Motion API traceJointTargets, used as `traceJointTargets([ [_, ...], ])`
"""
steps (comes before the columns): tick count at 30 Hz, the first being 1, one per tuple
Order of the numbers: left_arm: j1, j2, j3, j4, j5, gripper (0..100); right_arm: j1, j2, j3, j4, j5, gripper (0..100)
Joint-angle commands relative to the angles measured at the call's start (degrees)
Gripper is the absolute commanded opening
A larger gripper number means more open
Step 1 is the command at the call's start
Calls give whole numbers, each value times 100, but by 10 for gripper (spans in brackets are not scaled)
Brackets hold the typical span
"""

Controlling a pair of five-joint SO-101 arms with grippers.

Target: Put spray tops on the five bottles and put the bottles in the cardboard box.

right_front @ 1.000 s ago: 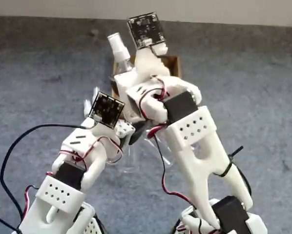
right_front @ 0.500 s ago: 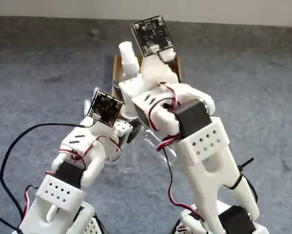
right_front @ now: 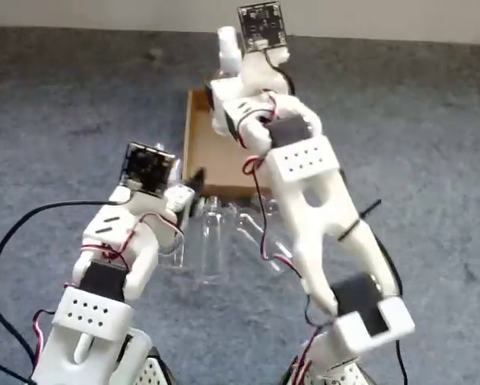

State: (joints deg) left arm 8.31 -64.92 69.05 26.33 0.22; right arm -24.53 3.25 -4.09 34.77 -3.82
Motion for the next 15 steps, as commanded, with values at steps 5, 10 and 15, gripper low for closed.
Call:
traceJointTargets([
  [5,-743,31,-48,-598,9,9,-13,936,-321,-1332,44,3],
  [10,-1156,31,-145,-580,519,5,-40,1516,-796,-1631,44,3],
  [15,-1138,31,-110,-580,413,5,-40,2316,-1912,-1174,26,3],
])
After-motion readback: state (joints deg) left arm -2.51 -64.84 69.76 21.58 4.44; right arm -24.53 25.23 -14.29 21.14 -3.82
